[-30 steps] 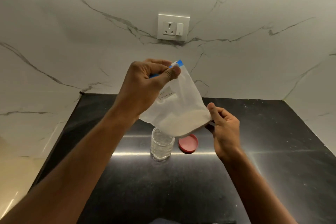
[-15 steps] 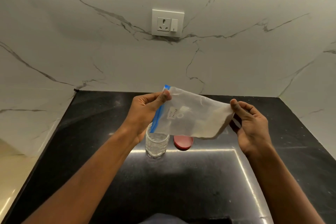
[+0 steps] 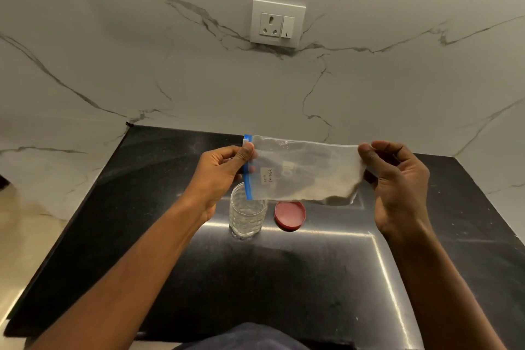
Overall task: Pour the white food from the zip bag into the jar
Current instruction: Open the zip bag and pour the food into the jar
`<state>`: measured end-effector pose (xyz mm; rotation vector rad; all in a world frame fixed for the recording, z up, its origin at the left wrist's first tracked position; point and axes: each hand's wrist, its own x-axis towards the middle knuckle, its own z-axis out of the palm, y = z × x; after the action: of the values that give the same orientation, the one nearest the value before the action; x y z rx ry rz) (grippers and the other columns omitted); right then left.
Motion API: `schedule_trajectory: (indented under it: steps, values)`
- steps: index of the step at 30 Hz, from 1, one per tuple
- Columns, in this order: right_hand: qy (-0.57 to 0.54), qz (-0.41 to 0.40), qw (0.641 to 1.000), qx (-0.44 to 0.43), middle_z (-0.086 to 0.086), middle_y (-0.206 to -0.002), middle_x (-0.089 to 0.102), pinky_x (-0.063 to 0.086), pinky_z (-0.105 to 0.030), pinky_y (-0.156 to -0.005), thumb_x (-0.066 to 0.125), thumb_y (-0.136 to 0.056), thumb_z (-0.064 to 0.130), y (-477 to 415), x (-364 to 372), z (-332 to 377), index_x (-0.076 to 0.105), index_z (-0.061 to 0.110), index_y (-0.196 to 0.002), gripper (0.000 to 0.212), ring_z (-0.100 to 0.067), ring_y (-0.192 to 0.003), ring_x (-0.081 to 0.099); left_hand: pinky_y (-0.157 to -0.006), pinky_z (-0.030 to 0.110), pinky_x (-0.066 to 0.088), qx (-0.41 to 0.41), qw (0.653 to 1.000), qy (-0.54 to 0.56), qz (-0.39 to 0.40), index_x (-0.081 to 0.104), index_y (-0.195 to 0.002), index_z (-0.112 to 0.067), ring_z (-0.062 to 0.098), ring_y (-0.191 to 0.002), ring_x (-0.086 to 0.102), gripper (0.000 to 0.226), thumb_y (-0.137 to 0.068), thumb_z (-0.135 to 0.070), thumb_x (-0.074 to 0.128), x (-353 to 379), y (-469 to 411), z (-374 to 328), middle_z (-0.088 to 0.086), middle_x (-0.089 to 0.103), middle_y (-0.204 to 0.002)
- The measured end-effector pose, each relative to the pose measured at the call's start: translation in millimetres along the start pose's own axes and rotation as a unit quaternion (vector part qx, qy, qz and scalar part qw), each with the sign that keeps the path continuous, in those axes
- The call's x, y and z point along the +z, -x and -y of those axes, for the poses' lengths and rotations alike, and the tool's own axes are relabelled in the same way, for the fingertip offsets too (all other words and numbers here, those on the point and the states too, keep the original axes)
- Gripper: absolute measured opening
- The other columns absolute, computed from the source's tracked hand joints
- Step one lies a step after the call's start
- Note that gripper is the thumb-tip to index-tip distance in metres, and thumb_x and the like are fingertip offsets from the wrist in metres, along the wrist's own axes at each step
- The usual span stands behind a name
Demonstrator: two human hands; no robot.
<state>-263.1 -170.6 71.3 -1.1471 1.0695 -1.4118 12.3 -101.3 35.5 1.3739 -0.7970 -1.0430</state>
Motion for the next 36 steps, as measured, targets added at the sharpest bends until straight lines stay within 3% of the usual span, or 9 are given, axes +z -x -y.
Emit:
schedule_trajectory:
  steps: [6, 10, 14, 18, 22, 27, 32, 36]
  values:
    - [0.030, 0.034, 0.996, -0.070, 0.009, -0.082, 0.076, 0.056, -0.020, -0.071, 0.080, -0.090, 0.013, 0.2, 13.2, 8.2, 0.073, 0.024, -0.090, 0.014, -0.006, -0.081, 0.071, -0.073, 0.020, 0.062, 0.028, 0.999, -0.016, -0.025, 0.078, -0.093, -0.011, 0.014, -0.088, 0.078, 0.039, -0.090, -0.047, 0.063, -4.3, 3.5, 6.6, -0.003, 0.081, -0.087]
    - [0.050, 0.049, 0.992, -0.105, 0.009, -0.082, 0.076, 0.061, -0.025, -0.077, 0.081, -0.089, 0.013, 1.6, 18.3, 13.4, 0.074, 0.025, -0.092, 0.014, -0.009, -0.082, 0.071, -0.065, 0.015, 0.058, 0.023, 0.999, 0.004, -0.026, 0.076, -0.090, -0.013, 0.010, -0.086, 0.078, 0.032, -0.091, -0.043, 0.064, -4.8, 7.7, 10.4, -0.006, 0.081, -0.085]
    - [0.061, 0.048, 0.991, -0.111, 0.011, -0.081, 0.076, 0.059, -0.023, -0.077, 0.081, -0.089, 0.013, 2.6, 23.4, 15.4, 0.074, 0.023, -0.092, 0.013, -0.008, -0.081, 0.070, -0.066, 0.016, 0.059, 0.005, 0.999, 0.005, -0.033, 0.077, -0.094, -0.013, 0.010, -0.087, 0.079, 0.027, -0.097, -0.037, 0.064, -5.6, 7.2, 15.0, -0.004, 0.083, -0.089]
    - [0.072, 0.053, 0.990, -0.107, 0.010, -0.084, 0.076, 0.060, -0.028, -0.080, 0.080, -0.090, 0.014, 5.3, 28.8, 15.9, 0.074, 0.026, -0.092, 0.014, -0.012, -0.085, 0.070, -0.066, 0.016, 0.060, -0.005, 0.999, 0.024, -0.034, 0.078, -0.098, -0.011, 0.010, -0.089, 0.079, 0.033, -0.091, -0.041, 0.066, -6.1, 8.3, 17.3, -0.005, 0.083, -0.091]
    - [0.087, 0.058, 0.987, -0.119, 0.008, -0.086, 0.076, 0.060, -0.033, -0.083, 0.080, -0.090, 0.013, 7.2, 32.4, 19.1, 0.075, 0.027, -0.092, 0.015, -0.015, -0.087, 0.070, -0.064, 0.014, 0.059, -0.020, 0.999, 0.030, -0.039, 0.078, -0.100, -0.011, 0.006, -0.084, 0.079, 0.026, -0.098, -0.034, 0.066, -8.7, 8.1, 18.6, -0.005, 0.083, -0.092]
    - [0.108, 0.070, 0.982, -0.139, 0.006, -0.089, 0.076, 0.060, -0.034, -0.082, 0.080, -0.091, 0.014, 9.7, 38.6, 21.6, 0.075, 0.027, -0.093, 0.015, -0.019, -0.088, 0.070, -0.074, 0.024, 0.064, -0.035, 0.997, 0.050, -0.038, 0.078, -0.107, -0.020, 0.016, -0.097, 0.079, 0.013, -0.097, -0.027, 0.070, -11.5, 8.0, 19.3, -0.001, 0.083, -0.102]
    - [0.129, 0.083, 0.976, -0.157, 0.007, -0.089, 0.075, 0.060, -0.032, -0.080, 0.080, -0.091, 0.014, 6.8, 42.1, 26.3, 0.075, 0.026, -0.095, 0.014, -0.014, -0.085, 0.070, -0.090, 0.037, 0.063, -0.041, 0.996, 0.067, -0.034, 0.076, -0.115, -0.017, 0.020, -0.105, 0.077, 0.021, -0.096, -0.025, 0.071, -14.6, 10.7, 17.4, 0.003, 0.082, -0.110]
    - [0.143, 0.090, 0.972, -0.164, 0.004, -0.090, 0.075, 0.059, -0.030, -0.078, 0.080, -0.091, 0.013, 3.9, 46.2, 28.4, 0.075, 0.026, -0.094, 0.014, -0.013, -0.084, 0.069, -0.094, 0.040, 0.062, -0.046, 0.996, 0.075, -0.030, 0.075, -0.110, -0.020, 0.021, -0.107, 0.076, 0.022, -0.090, -0.028, 0.073, -16.4, 12.7, 16.4, 0.002, 0.081, -0.110]
